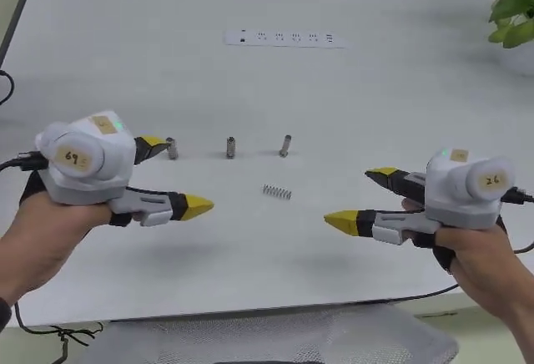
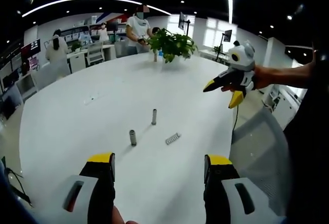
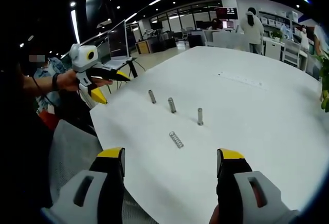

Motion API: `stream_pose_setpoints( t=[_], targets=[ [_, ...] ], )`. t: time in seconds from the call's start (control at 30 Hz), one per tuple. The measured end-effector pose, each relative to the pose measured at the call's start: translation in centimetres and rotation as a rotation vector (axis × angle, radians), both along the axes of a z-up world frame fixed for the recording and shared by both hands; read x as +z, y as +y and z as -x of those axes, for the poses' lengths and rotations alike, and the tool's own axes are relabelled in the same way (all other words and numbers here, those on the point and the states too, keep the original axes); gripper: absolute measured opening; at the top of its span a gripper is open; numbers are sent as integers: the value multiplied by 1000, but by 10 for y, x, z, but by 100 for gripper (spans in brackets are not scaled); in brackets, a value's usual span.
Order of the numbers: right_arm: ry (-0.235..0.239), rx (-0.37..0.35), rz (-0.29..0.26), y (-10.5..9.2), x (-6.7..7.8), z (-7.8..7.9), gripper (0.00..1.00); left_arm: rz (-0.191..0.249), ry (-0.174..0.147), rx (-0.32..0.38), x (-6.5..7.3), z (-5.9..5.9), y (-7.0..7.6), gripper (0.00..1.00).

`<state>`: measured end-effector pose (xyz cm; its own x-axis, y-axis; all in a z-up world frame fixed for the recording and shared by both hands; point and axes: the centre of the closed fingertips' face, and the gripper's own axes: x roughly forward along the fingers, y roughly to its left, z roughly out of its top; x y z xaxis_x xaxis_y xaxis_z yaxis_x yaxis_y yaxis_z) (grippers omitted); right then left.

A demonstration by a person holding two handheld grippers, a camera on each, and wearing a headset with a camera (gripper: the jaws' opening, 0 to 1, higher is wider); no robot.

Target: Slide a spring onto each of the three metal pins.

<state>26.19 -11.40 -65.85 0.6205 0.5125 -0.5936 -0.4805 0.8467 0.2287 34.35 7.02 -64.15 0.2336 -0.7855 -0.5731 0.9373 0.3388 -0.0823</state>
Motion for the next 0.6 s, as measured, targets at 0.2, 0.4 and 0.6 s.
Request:
stream_pose_setpoints(
  t=[0.2,0.4,0.6],
  targets=[
    [0,-3,1,-2,0,3,73,-8,-7,-54,-3,-1,-21,67],
    [0,-5,3,-3,0,5,73,-16,-9,-113,-8,0,-43,66],
    [0,-1,3,-1,1,6,74,-24,0,-158,-16,1,-61,66]
  ],
)
